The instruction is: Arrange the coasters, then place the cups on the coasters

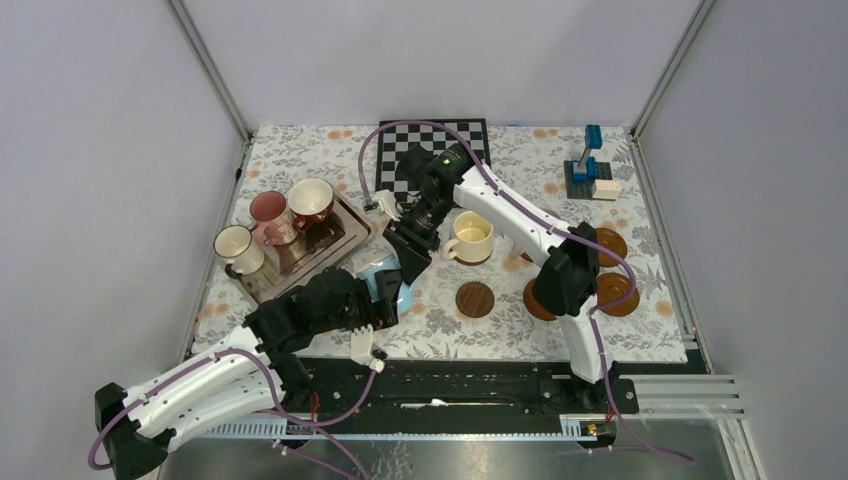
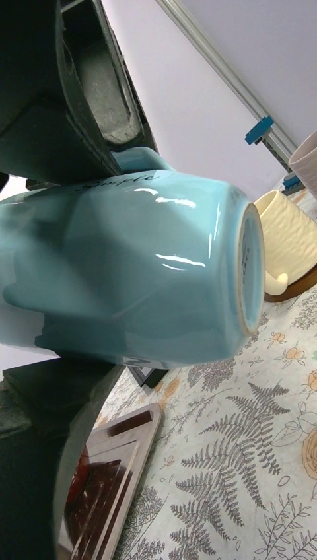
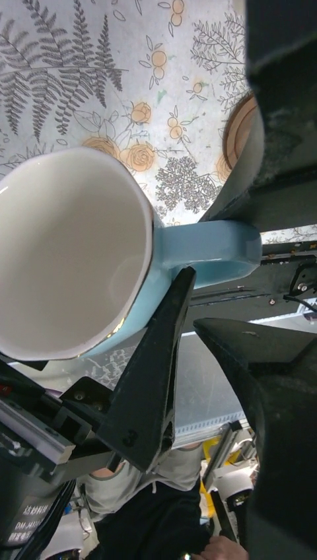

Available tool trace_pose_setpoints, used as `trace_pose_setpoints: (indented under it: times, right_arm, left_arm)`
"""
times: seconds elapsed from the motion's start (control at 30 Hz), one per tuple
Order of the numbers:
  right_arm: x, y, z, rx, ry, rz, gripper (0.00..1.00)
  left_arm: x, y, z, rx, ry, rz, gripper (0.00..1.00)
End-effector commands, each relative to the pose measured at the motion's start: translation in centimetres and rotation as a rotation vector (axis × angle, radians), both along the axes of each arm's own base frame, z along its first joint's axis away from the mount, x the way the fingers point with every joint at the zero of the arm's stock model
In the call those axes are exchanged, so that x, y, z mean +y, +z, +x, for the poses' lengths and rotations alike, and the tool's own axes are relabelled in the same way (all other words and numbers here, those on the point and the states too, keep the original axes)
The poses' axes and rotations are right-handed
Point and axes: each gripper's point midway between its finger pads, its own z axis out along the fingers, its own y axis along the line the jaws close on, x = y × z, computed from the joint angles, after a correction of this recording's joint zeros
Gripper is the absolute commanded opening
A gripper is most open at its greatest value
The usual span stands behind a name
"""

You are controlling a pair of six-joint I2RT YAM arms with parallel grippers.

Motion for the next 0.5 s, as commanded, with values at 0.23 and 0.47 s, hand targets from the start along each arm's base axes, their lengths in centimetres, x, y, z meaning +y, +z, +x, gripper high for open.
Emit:
trace_pose_setpoints:
  times: [0.23,0.47]
  right_arm:
    - [0.4,1.02,-1.68,0.067,0.075,0.029,0.26]
    - [0.62,1.39,-1.6,0.074,0.054,0.027,0.0]
  left_arm:
    - [-3.18,5.5,-0.32,-0.375,-0.278,0.047,0.14]
    - [-3.25,5.68,0.23,-0.381,-0.253,0.042,0.31]
